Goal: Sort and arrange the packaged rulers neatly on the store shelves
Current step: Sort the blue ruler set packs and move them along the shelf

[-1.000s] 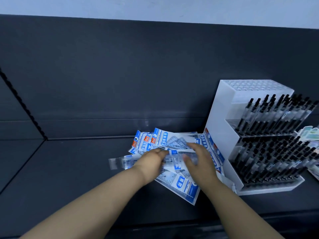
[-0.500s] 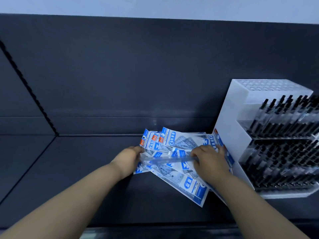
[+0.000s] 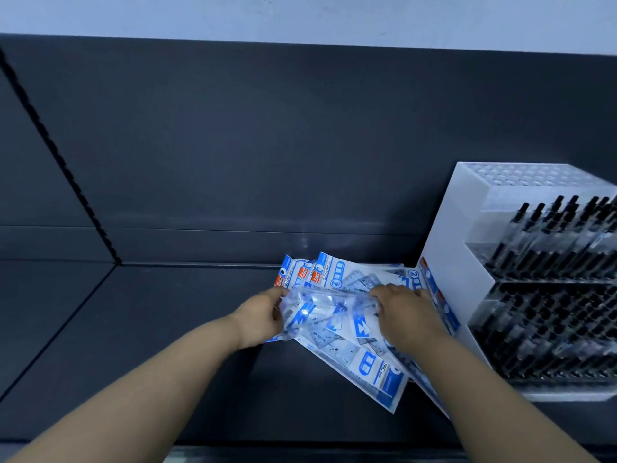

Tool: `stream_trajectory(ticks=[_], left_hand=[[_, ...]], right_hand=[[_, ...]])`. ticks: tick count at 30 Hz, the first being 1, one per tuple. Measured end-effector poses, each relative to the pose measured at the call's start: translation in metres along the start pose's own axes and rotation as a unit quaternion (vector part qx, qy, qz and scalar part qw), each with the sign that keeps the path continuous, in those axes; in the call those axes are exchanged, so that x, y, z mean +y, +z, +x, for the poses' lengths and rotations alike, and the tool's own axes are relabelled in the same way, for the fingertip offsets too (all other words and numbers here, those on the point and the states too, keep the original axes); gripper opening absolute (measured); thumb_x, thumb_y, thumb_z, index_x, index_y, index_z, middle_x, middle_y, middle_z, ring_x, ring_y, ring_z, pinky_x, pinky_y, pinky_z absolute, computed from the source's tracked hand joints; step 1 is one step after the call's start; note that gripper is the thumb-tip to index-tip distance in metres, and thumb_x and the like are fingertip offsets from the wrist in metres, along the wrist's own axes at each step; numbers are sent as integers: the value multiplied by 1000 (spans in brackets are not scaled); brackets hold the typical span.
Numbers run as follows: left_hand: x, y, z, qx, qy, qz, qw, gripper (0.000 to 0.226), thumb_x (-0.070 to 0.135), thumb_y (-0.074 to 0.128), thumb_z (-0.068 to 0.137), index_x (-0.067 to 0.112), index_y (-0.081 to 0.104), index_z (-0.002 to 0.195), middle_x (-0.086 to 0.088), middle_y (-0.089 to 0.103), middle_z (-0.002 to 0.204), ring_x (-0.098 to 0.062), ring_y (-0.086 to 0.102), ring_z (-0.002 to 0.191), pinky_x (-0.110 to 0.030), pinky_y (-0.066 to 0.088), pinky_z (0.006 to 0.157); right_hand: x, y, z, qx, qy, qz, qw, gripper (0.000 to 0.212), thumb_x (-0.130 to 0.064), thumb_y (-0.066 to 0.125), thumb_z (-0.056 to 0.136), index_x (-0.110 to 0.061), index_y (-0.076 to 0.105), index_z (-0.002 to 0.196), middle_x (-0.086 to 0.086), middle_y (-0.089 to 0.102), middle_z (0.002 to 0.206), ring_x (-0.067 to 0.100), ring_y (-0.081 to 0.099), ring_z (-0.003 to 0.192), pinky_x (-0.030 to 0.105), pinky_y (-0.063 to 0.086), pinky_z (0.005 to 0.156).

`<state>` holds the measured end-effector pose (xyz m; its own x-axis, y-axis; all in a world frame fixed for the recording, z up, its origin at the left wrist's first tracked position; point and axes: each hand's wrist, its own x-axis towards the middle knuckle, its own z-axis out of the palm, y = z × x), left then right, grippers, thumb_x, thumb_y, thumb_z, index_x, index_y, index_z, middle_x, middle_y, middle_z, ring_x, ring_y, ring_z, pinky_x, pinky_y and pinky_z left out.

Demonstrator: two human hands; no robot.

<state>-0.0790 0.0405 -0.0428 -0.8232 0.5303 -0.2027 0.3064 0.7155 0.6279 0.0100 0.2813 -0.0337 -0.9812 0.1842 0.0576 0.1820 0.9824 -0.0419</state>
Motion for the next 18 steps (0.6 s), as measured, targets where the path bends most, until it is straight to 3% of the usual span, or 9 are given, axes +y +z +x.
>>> stream_trajectory(ticks=[5, 7, 10, 12, 16, 18], left_hand=[[-9, 1, 1, -32, 3, 12, 999, 70, 8, 67, 76, 25, 37, 138, -4, 50, 123, -15, 57, 96, -20, 46, 82], [-10, -2, -3, -55, 4, 20, 998, 80, 7, 70, 75, 28, 30, 142, 2, 40, 122, -12, 51, 101, -18, 44, 87], [-12, -2, -3, -38, 5, -24, 999, 54, 8, 73, 78, 27, 47, 122, 5, 53, 97, 3, 53, 75, -6, 41, 69], [-11, -1, -1, -2, -6, -46, 999, 36, 12, 69, 85, 22, 53, 116, 8, 54, 78, 3, 50, 61, -2, 36, 57], [-4, 5, 2, 35, -3, -38, 999, 16, 9, 57, 92, 14, 57, 107, 2, 57, 87, -6, 51, 67, -1, 38, 57], [-2, 7, 4, 44, -1, -10, 999, 18, 7, 52, 93, 10, 59, 110, 2, 58, 87, -10, 53, 71, -1, 37, 55]], right_hand=[[-1, 3, -2, -20, 4, -16, 1000, 45, -15, 41, 92, -30, 39, 135, -4, 51, 132, 17, 46, 121, 38, 29, 102], [0, 3, -2, -27, 6, -22, 999, 45, -15, 41, 93, -29, 38, 136, -3, 50, 133, 18, 45, 122, 38, 29, 102], [-2, 0, 0, -40, 5, -22, 999, 49, -14, 42, 92, -27, 35, 138, -2, 49, 134, 19, 44, 122, 40, 29, 103], [-4, -1, -1, -47, 0, -12, 999, 49, -15, 41, 91, -26, 34, 139, -2, 48, 136, 19, 43, 123, 41, 27, 103], [-9, 2, -5, -35, -29, -12, 999, 43, -32, 41, 94, -27, 36, 136, -4, 49, 135, 18, 44, 122, 43, 26, 100], [-12, 1, -3, -36, -33, -16, 999, 38, -39, 39, 96, -28, 40, 132, -5, 51, 132, 17, 45, 120, 42, 25, 100]])
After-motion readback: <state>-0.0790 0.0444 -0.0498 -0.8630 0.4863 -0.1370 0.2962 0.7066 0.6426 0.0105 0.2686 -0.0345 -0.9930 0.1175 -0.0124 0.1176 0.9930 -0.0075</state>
